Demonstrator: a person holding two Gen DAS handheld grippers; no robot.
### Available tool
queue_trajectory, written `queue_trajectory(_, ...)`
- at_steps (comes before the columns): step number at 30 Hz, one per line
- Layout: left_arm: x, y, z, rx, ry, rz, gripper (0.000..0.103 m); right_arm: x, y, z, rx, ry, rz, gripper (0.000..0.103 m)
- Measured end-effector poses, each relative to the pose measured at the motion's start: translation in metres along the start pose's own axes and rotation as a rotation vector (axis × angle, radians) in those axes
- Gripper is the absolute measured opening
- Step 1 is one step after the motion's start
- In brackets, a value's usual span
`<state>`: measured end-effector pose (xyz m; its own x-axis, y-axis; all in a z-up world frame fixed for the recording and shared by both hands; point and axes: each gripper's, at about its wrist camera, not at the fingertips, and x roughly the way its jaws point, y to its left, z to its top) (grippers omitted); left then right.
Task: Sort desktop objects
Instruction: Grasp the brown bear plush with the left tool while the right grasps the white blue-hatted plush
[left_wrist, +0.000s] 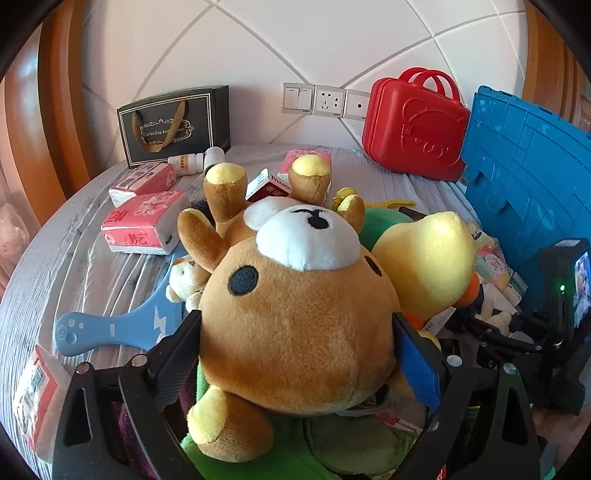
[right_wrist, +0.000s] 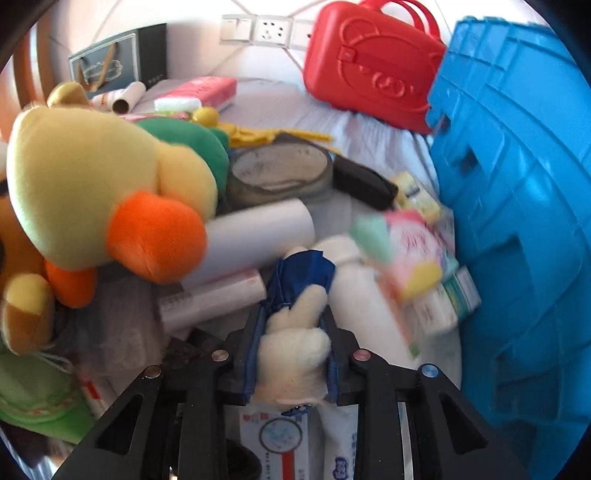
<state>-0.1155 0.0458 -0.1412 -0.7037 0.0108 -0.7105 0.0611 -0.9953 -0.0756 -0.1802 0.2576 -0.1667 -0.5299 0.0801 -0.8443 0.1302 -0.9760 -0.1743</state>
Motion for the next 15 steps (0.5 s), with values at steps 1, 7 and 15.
queue_trajectory(1,-0.001,0.000,0.000,0.004,0.001,-0.004,0.096,0.003,-0.002,-0.007,0.025,0.015,0.027,0.028)
queue_trajectory(7,-0.011,0.002,0.004,0.012,-0.028,-0.021,0.092,-0.024,-0.004,-0.019,0.087,-0.065,0.119,0.028)
queue_trajectory(15,-0.040,0.007,0.016,0.023,-0.082,-0.036,0.091,-0.073,-0.008,-0.003,0.120,-0.167,0.153,0.028)
